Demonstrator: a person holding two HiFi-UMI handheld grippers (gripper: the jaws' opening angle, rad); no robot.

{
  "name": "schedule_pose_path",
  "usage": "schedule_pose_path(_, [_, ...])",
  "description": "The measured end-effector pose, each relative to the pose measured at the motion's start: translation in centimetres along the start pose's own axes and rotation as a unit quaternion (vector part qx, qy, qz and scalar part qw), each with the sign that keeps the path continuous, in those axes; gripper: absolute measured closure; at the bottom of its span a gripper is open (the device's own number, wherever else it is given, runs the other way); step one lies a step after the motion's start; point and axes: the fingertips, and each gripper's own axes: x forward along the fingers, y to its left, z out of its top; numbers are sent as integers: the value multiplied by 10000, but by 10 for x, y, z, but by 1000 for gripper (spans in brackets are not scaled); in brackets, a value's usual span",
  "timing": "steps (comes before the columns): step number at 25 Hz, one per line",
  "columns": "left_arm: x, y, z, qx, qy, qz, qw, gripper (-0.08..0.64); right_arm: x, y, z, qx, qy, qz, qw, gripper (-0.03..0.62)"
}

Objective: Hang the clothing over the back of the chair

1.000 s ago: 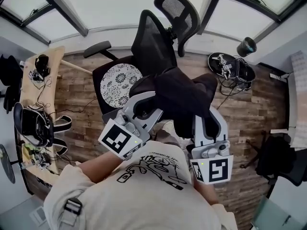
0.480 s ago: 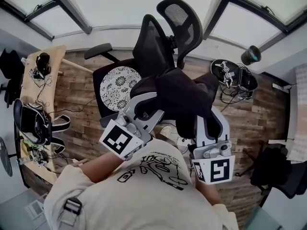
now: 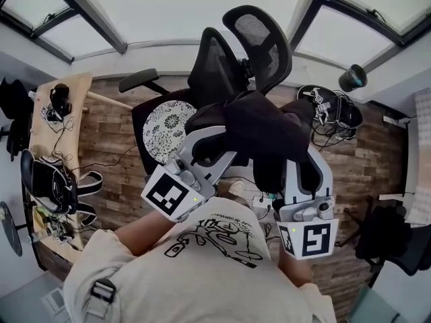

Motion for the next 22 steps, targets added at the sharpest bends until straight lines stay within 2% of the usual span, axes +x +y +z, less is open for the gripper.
schedule_pose_path(13, [79, 55, 46, 566, -49, -64, 9984, 515, 67, -69, 40, -543, -306, -459, 9970, 563])
schedule_pose_path(18, [114, 80, 69, 994, -284, 24, 9946, 515, 99, -98, 45, -681, -336, -566, 9955, 563])
schedule_pose_path(22, [143, 100, 67, 1174, -135, 103, 9929, 515, 125, -123, 37, -750, -262, -685, 9945, 563])
